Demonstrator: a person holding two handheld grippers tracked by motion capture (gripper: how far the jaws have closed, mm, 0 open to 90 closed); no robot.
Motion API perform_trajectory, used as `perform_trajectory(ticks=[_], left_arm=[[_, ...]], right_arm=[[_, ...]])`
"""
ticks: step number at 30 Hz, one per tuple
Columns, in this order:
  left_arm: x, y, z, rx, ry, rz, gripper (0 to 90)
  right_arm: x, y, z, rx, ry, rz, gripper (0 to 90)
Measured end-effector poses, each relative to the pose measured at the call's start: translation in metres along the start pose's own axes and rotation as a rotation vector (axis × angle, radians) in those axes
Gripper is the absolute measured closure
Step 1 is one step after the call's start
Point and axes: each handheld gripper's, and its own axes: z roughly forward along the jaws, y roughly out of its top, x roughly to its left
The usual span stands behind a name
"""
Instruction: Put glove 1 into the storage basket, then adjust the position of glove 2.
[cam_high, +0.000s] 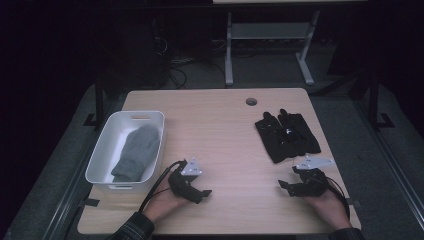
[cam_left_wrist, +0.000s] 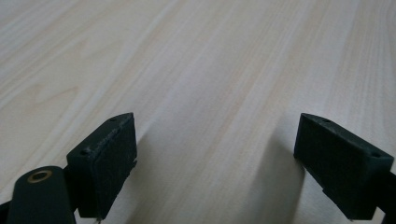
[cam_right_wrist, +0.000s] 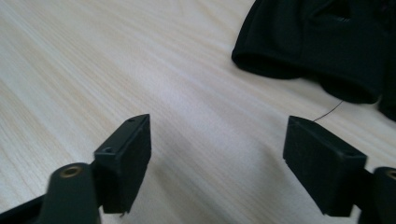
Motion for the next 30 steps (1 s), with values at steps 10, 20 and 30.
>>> perform_trajectory(ticks=[10,20,30], left_arm=[[0.002,-0.003,0.001,-0.035,0.005,-0.013,12.1],[0.002,-0.003,0.0,-0.03,0.005,-0.01,12.1],[0.002,-0.003,0.0,-0.028,0.004,-0.009,12.1]], right_arm=[[-0.005,0.024,-0.005,-0.015,0.023,0.014,67.9],[-0.031,0.049,0.002,-0.05,-0.025,0.027,90.0],[-0.05,0.061,0.029,-0.019,-0.03,0.049,90.0]])
